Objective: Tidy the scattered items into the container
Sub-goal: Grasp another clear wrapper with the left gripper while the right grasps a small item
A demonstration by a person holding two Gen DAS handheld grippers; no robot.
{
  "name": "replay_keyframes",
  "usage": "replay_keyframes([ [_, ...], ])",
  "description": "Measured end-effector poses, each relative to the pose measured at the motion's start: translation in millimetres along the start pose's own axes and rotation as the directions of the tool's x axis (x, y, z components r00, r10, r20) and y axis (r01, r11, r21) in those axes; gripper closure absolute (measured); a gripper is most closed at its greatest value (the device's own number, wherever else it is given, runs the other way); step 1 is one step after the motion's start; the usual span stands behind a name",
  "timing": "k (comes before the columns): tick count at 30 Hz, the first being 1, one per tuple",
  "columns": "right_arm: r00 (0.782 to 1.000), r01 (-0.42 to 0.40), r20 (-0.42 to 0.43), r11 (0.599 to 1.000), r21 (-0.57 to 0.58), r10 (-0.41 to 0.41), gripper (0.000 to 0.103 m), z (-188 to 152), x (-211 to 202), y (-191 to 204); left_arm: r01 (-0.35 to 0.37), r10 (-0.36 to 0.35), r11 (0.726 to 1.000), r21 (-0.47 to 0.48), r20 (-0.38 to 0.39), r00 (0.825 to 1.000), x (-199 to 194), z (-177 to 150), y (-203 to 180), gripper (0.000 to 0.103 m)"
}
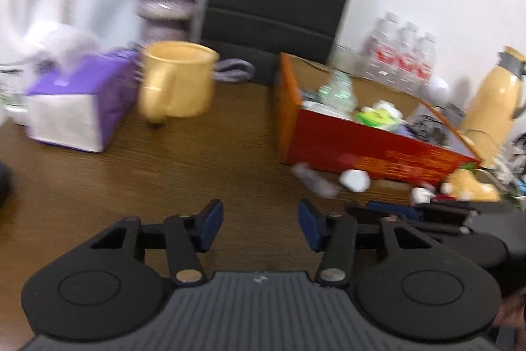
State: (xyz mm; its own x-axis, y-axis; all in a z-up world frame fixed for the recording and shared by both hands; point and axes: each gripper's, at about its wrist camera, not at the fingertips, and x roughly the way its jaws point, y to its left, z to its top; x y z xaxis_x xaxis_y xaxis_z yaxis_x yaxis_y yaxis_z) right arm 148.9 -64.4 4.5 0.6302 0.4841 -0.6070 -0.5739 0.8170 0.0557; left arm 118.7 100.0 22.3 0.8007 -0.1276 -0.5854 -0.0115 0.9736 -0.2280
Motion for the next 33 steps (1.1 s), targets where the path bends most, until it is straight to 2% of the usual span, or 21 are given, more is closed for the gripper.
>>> replay_keyframes([
  [2,0.999,-0.001,0.045,0.999,0.052,-0.002,0.091,-6,-21,-14,0.057,-0.057,0.998,0.011,-0.040,0.998,18,6,-11,0.049],
  [4,0.996,-0.006,0.091,0.996,0.090,-0.003,0.091,-10,-38,-26,0.030,-0.027,0.999,0.032,-0.068,0.997,38,12,-25,0.045],
  [6,0.989,-0.001,0.146,0.995,0.098,-0.014,0.091,-14,-54,-35,-0.030,0.031,0.999,0.034,-0.037,0.999,54,17,-37,0.032],
  [8,0.984,-0.015,0.181,0.995,0.095,-0.002,0.091,-19,-63,-43,-0.064,0.065,0.997,0.045,-0.031,0.997,67,22,-46,0.036],
  [10,0.984,-0.026,0.176,0.994,0.108,0.007,0.091,-23,-66,-49,-0.054,0.055,0.998,0.026,-0.041,0.998,74,23,-51,0.043],
  [12,0.986,-0.039,0.166,0.994,0.103,0.022,0.091,-27,-68,-52,-0.054,0.055,0.998,0.019,-0.050,0.997,81,20,-55,0.043],
  [14,0.987,-0.053,0.158,0.994,0.096,0.038,0.091,-30,-69,-54,-0.078,0.079,0.997,0.023,-0.015,0.997,83,15,-58,0.046],
  [18,0.986,-0.076,0.154,0.991,0.113,0.058,0.091,-32,-72,-57,-0.105,0.104,0.993,0.059,0.012,0.994,88,15,-63,0.069],
  [21,0.986,-0.074,0.156,0.992,0.106,0.057,0.091,-34,-74,-57,-0.106,0.105,0.993,0.060,0.015,0.994,88,16,-63,0.081],
  [28,0.988,-0.058,0.151,0.992,0.112,0.041,0.091,-35,-73,-59,-0.076,0.075,0.995,0.064,0.017,0.997,78,14,-62,0.084],
  [33,0.980,-0.011,0.201,0.997,0.080,-0.006,0.091,-34,-83,-54,-0.086,0.075,0.995,0.060,0.156,0.985,33,17,-72,0.084],
])
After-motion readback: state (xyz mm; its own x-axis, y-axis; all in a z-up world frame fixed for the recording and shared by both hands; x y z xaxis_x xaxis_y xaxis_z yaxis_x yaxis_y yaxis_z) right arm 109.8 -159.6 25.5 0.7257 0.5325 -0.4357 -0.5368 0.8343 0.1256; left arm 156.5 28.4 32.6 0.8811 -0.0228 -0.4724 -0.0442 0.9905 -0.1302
